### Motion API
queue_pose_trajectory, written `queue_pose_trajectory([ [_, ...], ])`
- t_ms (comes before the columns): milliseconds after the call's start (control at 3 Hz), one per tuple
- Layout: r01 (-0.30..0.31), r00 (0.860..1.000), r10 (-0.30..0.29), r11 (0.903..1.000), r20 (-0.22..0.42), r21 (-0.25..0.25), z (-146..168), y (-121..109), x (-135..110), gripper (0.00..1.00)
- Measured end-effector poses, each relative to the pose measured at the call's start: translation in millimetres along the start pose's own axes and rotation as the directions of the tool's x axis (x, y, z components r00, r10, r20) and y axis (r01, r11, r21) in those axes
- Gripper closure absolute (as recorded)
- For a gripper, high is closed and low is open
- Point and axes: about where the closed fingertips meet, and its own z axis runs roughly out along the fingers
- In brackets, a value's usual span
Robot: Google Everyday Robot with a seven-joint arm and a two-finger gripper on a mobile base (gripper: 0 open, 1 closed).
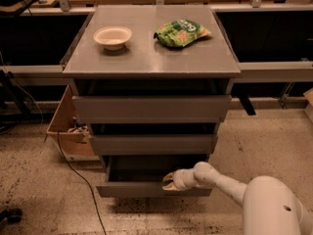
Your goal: Close bottom drawer
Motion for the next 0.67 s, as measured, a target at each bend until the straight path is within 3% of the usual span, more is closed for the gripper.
queue_pose_trajectory([
  [667,0.022,1.0,-0.022,0.9997,-0.007,0.013,-12.5,-2.5,-9.8,0.63],
])
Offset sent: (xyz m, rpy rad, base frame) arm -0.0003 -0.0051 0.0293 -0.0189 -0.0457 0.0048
